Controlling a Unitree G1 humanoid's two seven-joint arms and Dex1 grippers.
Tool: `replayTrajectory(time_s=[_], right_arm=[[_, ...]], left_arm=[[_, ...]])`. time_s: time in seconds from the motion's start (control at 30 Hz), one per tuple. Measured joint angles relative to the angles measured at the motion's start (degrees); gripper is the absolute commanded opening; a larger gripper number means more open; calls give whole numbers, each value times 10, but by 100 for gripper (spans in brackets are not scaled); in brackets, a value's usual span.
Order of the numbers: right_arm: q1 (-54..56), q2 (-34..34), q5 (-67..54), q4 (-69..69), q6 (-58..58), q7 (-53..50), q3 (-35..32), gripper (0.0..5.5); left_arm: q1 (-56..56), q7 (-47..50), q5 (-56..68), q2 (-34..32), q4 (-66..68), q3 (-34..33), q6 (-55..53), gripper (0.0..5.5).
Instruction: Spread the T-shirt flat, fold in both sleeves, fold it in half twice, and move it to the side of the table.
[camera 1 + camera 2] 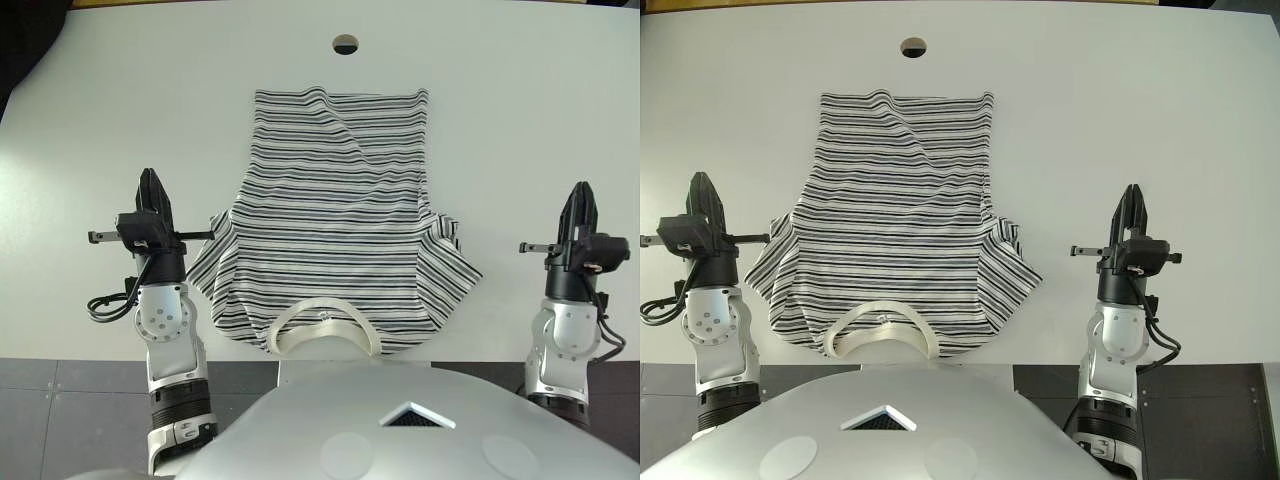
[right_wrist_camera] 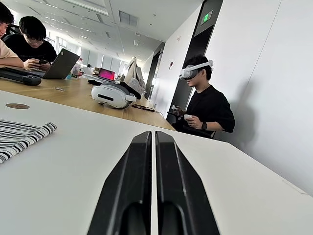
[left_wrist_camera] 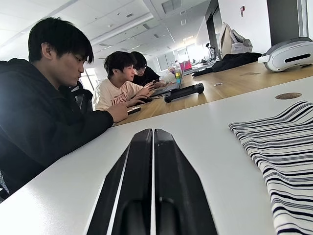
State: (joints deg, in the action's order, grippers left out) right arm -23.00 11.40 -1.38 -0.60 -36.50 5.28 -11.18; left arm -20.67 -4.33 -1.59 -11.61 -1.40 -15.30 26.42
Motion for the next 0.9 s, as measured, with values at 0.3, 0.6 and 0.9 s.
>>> replayTrajectory(time_s=[0.3,0.6,0.9], right_arm=[[-1,0,1,1,0,0,0,13],[-3,0,1,2,0,0,0,13],[2,9,0,-12,0,19,8,13]], left_arm=[[0,0,2,1,-1,1,-2,10],[-1,0,3,0,-1,1,-11,10],[5,-8,21,0,4,5,-20,10]])
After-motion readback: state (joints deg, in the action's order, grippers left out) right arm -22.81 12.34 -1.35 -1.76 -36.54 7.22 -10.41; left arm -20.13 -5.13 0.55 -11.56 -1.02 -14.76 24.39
